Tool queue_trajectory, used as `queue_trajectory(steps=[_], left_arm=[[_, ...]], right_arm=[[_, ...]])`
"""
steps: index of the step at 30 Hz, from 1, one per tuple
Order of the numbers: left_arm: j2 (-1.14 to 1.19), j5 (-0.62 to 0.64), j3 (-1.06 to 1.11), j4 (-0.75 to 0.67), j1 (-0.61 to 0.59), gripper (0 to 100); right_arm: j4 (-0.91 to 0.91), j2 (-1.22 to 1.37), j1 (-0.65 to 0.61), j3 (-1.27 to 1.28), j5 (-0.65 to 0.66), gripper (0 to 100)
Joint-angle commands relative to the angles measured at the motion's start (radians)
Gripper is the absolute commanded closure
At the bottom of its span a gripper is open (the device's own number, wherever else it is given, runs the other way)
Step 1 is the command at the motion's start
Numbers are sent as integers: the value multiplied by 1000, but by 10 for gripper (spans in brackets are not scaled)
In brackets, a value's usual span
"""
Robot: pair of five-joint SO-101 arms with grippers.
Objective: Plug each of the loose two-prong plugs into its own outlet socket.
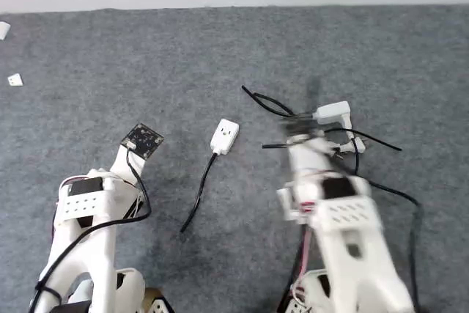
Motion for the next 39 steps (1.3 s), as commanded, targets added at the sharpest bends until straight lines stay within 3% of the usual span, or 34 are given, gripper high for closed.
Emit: queue_trajectory(steps=[1,4,6,12,17,22,27,33,39], left_arm=[[-25,29,-28,-29,-6,885],[-25,29,-28,-29,-6,885],[-23,29,-28,-29,-5,885],[-23,29,-28,-28,-3,885],[-23,37,-28,-25,-6,885],[-23,37,-28,-25,-6,885],[-23,37,-28,-26,-6,885],[-23,37,-28,-28,-6,885],[-23,37,-28,-28,-6,885]], right_arm=[[61,-245,423,-51,112,991],[18,-317,757,-41,203,991],[-38,-295,909,-38,255,991],[-352,-7,1124,-15,311,991],[-550,311,1201,-84,276,991],[-615,598,1276,-272,238,990],[-598,865,1288,-459,235,976],[-463,1044,1267,-641,213,760],[-311,1055,1260,-755,163,809]])
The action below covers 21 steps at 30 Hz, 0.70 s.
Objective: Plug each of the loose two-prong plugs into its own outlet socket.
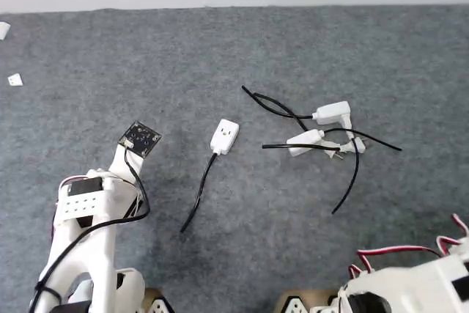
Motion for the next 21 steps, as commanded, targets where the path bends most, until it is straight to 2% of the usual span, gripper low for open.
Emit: queue_trajectory(steps=[1,5,16,18,21], left_arm=[[-23,8,-28,-21,-5,884],[-23,8,-28,-21,-5,883],[-23,14,-28,-21,0,881],[-23,75,-30,-26,8,881],[-21,209,-35,-57,49,883]], right_arm=[[113,-15,-5,-100,-46,816],[245,-104,-15,-149,-92,819],[559,-496,-110,-123,-100,824],[553,-547,-150,-55,-92,837],[516,-611,-229,78,-91,909]])
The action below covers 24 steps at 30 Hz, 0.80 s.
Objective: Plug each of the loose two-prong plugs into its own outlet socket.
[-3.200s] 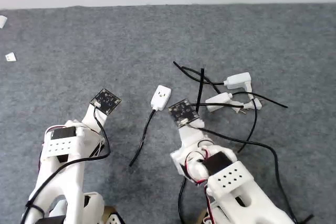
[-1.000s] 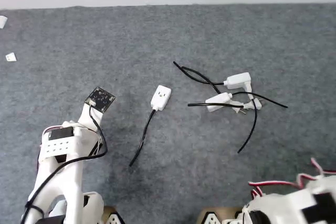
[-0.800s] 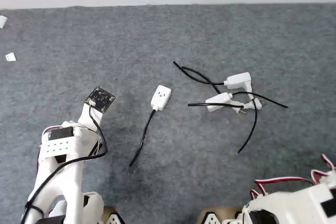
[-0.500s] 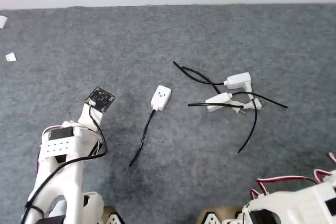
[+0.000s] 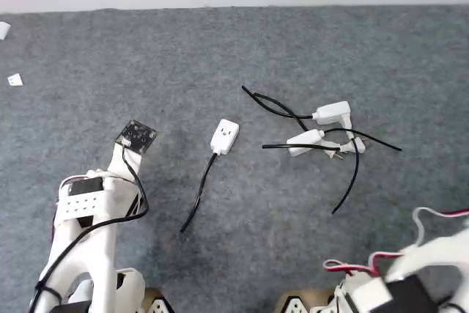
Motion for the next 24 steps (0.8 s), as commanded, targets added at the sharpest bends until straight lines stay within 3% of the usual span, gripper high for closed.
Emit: queue_trajectory(steps=[1,5,11,17,24], left_arm=[[-18,181,-35,-60,60,883],[-21,255,-41,-72,114,881],[-21,267,-56,-74,351,878],[-12,453,-228,-68,459,784],[51,457,-291,-97,638,783]], right_arm=[[-38,-113,-107,133,0,930],[-107,-194,-282,376,-8,965],[-297,-254,-591,674,-87,986],[-343,-249,-610,703,-74,983],[-358,-246,-607,710,-54,983]])
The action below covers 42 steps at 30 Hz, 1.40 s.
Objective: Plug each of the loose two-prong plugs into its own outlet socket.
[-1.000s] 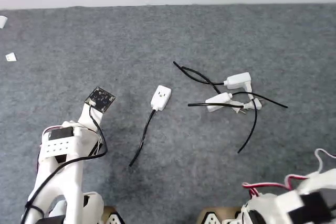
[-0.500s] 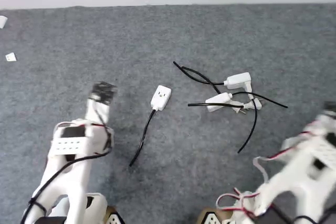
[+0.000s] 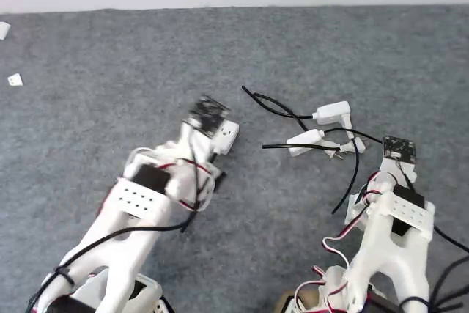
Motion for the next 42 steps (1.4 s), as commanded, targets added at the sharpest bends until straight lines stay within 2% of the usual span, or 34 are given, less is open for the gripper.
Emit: queue_trajectory(steps=[1,8,19,26,30,42], left_arm=[[91,14,-114,-48,75,783],[465,5,-378,-41,72,811],[786,-52,-705,-41,25,827],[819,-98,-745,15,-54,827],[819,-190,-743,72,-77,827],[815,-184,-743,78,-60,827]], right_arm=[[-12,-24,-7,-3,11,983],[-10,-24,-5,-3,21,983],[-8,-30,-5,0,51,983],[-8,-30,-7,0,52,983],[-8,-30,-7,0,52,983],[-8,-30,-7,0,52,983]])
